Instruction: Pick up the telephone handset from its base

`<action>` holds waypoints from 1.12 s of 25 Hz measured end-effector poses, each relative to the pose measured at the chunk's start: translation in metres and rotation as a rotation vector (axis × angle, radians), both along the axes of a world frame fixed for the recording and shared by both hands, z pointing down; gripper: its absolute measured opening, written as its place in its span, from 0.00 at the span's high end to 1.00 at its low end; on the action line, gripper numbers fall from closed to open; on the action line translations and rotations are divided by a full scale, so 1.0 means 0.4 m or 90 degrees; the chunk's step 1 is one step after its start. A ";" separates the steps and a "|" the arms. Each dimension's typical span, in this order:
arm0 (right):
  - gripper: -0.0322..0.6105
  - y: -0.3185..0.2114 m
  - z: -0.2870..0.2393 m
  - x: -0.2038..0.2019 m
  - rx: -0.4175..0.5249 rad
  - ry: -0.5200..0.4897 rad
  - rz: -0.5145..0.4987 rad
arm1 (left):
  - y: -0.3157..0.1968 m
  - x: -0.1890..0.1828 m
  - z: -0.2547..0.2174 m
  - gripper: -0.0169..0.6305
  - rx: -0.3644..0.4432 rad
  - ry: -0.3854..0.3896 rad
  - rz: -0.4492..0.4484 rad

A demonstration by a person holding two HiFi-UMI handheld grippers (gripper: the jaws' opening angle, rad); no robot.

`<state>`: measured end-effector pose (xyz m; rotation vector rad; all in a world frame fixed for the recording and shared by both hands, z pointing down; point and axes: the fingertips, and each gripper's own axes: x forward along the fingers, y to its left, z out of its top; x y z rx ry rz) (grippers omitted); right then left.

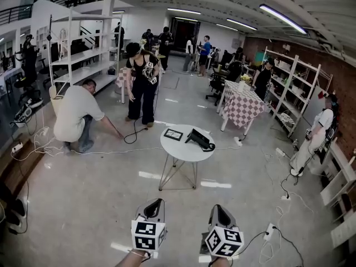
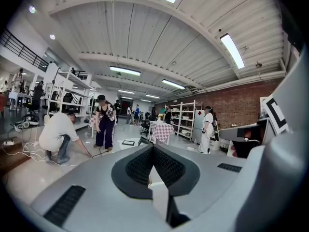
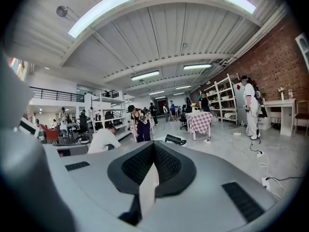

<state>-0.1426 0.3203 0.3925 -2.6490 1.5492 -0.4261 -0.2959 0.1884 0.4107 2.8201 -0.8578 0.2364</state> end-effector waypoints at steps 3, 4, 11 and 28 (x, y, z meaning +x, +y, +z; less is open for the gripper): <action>0.91 0.000 0.016 -0.009 -0.010 -0.006 0.007 | -0.010 -0.017 0.013 0.96 -0.007 -0.006 -0.005; 0.91 0.002 0.023 -0.010 -0.013 -0.011 0.011 | -0.008 -0.021 0.017 0.96 -0.008 -0.009 -0.004; 0.91 0.003 0.042 -0.008 -0.024 -0.029 0.020 | -0.017 -0.026 0.020 0.96 -0.010 -0.014 0.002; 0.91 -0.085 0.047 0.044 -0.039 -0.018 0.021 | -0.100 0.016 0.038 0.96 0.006 -0.032 -0.001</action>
